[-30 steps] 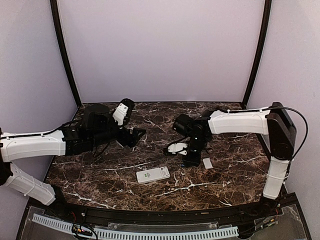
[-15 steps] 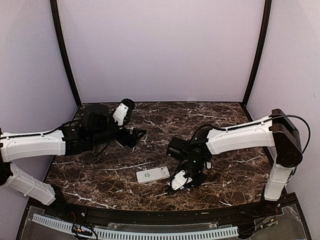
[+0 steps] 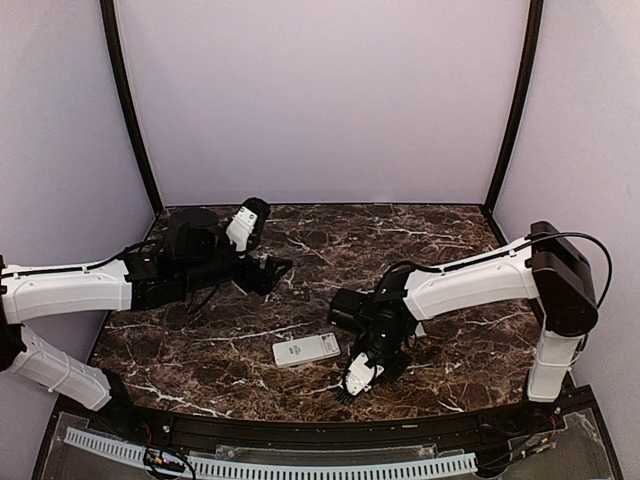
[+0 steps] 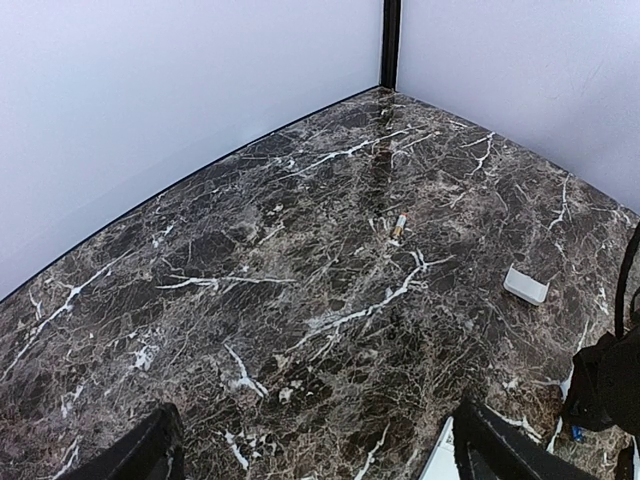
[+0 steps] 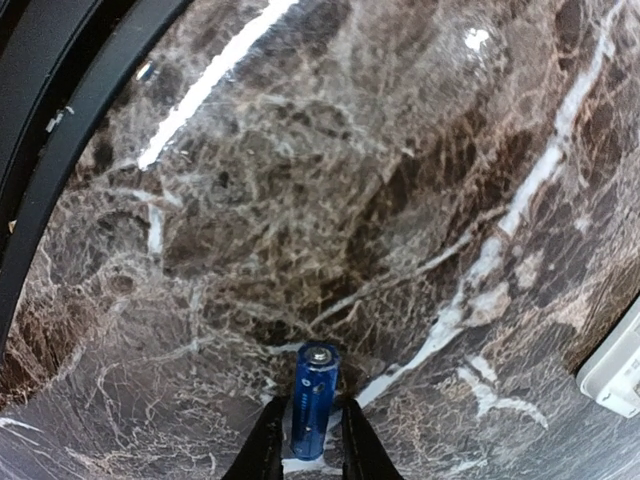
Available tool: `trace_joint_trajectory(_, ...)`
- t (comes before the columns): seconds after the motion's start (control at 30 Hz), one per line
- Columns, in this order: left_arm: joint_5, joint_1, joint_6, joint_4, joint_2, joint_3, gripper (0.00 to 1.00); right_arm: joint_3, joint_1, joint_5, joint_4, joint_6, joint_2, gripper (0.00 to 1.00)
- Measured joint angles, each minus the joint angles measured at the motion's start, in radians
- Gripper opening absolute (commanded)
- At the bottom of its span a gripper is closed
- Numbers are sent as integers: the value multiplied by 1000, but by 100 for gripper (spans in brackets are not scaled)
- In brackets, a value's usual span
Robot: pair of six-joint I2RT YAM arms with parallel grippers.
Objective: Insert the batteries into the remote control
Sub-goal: Place the battery at the center of the board, then pick up the battery at the center of the board.
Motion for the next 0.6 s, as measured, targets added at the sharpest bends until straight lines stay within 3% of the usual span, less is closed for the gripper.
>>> trace_joint_trajectory(0.37, 2, 0, 8, 0, 0, 0, 93, 2, 9, 71, 13, 18, -55, 45)
trace_joint_trajectory(0.43, 4, 0, 10, 0, 0, 0, 93, 4, 11, 76, 10, 30, -76, 95)
trace_joint_trajectory(0.6, 11, 0, 7, 0, -2, 0, 93, 101, 13, 71, 40, 280, -210, 99)
